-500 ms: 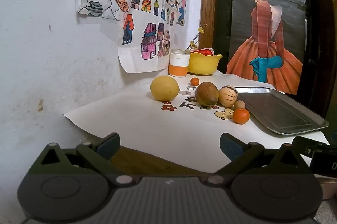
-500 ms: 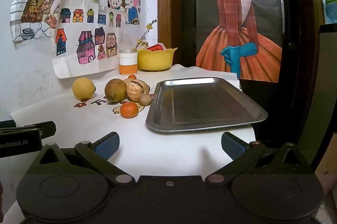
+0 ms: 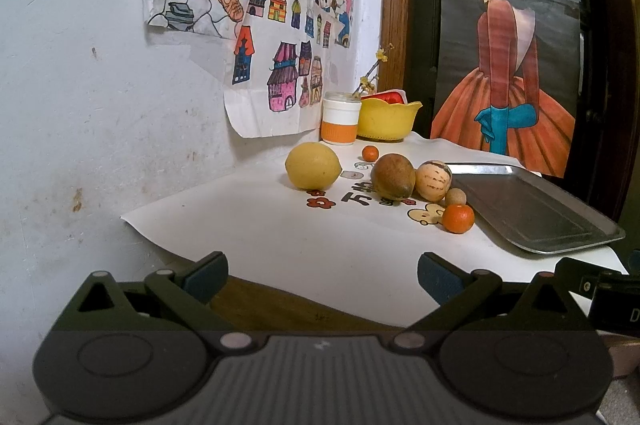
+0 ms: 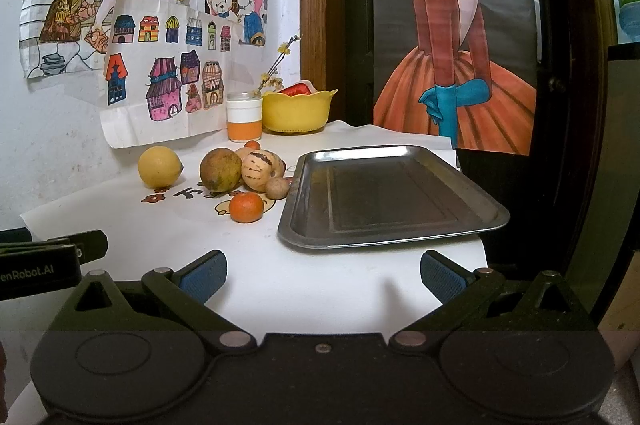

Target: Organize fruits

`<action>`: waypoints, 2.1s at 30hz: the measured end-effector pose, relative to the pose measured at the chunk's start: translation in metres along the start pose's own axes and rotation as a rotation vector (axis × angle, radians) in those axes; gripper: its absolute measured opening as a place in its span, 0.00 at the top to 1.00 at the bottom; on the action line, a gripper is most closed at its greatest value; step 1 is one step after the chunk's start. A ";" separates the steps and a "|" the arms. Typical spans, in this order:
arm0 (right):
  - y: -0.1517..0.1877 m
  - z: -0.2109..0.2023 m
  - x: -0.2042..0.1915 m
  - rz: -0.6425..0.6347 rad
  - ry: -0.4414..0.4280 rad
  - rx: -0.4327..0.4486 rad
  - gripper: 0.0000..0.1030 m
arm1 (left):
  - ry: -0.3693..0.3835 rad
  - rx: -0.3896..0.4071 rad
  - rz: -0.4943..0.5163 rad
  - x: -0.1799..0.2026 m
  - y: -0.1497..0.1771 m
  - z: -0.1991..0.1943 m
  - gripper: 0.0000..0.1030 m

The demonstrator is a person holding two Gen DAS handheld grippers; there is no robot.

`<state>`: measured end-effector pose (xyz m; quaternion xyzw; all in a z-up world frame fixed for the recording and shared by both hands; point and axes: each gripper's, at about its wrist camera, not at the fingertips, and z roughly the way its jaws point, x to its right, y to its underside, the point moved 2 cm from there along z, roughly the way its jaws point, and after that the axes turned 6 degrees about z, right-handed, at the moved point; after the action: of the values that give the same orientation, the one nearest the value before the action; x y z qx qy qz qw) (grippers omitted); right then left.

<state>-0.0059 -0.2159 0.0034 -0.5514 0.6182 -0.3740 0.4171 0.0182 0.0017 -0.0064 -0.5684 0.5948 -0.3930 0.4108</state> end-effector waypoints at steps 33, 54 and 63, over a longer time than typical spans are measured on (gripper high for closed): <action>0.001 0.002 0.000 0.003 -0.001 -0.007 0.00 | -0.002 -0.003 0.002 -0.004 0.000 0.001 0.00; -0.001 0.003 -0.004 -0.003 -0.001 -0.011 0.00 | 0.007 -0.027 0.006 0.000 -0.001 0.007 0.00; -0.020 0.008 -0.005 -0.015 -0.025 -0.031 0.00 | 0.013 -0.036 0.026 0.002 -0.017 0.021 0.00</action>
<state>0.0086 -0.2135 0.0190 -0.5672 0.6143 -0.3606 0.4135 0.0437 -0.0010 0.0019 -0.5652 0.6120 -0.3805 0.4015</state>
